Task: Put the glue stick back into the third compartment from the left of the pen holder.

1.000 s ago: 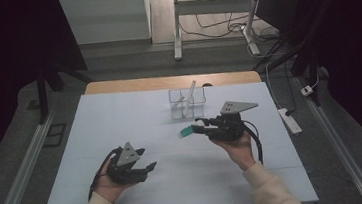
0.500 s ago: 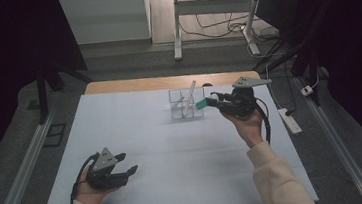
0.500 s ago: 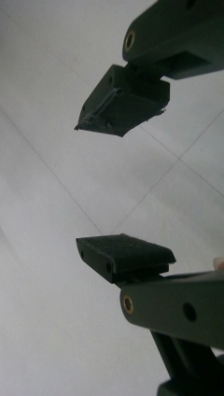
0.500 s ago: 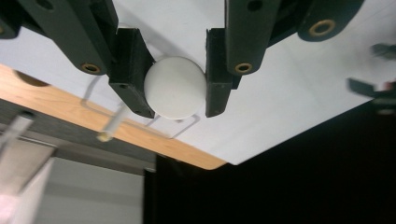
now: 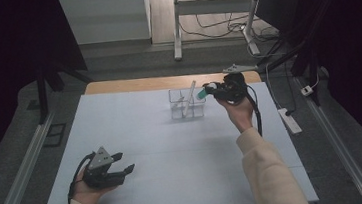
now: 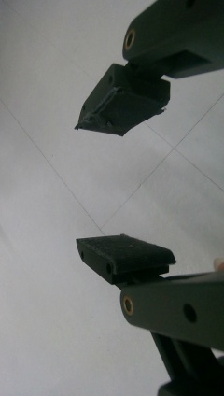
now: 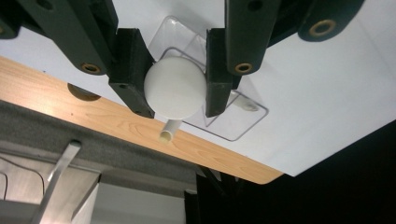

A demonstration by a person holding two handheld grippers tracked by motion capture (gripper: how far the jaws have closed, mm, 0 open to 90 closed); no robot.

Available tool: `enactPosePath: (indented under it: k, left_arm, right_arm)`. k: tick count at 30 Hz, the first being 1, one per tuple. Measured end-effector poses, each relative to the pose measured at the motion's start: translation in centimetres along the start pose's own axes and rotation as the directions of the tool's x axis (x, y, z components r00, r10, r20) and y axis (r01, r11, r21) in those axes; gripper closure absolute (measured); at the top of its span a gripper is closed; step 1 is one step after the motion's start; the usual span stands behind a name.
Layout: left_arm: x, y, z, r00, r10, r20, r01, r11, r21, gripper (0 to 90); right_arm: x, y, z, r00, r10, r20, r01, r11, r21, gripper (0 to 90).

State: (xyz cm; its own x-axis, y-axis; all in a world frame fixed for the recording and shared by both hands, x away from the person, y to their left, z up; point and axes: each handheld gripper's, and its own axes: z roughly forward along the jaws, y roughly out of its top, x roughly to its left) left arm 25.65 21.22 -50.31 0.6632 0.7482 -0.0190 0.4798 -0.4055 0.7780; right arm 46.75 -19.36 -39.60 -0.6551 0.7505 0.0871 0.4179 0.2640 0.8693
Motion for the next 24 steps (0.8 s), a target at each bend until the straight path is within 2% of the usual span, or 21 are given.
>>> enactPosePath:
  k: [5, 9, 12, 18, 24]
  left_arm:
    - [0.2, -0.1, 0.1, 1.0, -0.005, 0.006, 0.005, 1.0, 0.001, 37.2]
    - [0.3, -0.2, 0.3, 0.9997, -0.018, 0.017, 0.018, 0.9998, 0.003, 37.2]
    - [0.3, -0.3, 0.3, 0.9996, -0.021, 0.019, 0.021, 0.9998, 0.002, 37.1]
    - [0.2, -0.3, 0.3, 0.9996, -0.018, 0.023, 0.018, 0.9998, 0.004, 37.1]
    - [0.3, -0.3, 0.4, 0.9995, -0.025, 0.021, 0.025, 0.9997, 0.004, 37.1]
  right_arm:
    - [-0.6, -0.1, 1.8, 0.9996, 0.01, 0.028, -0.011, 1.0, 0.027, 64.0]
    - [-0.7, -0.4, 2.9, 0.9996, 0.011, 0.026, -0.012, 0.999, 0.047, 63.1]
    - [-0.7, -0.7, 3.2, 0.9994, 0.034, -0.011, -0.034, 0.999, 0.023, 52.7]
    - [-0.5, -1.4, 1.9, 0.9986, 0.045, -0.028, -0.045, 0.999, -0.011, 47.4]
    - [-0.1, -3.5, -0.1, 0.9961, 0.031, -0.083, -0.034, 0.999, -0.033, 45.6]
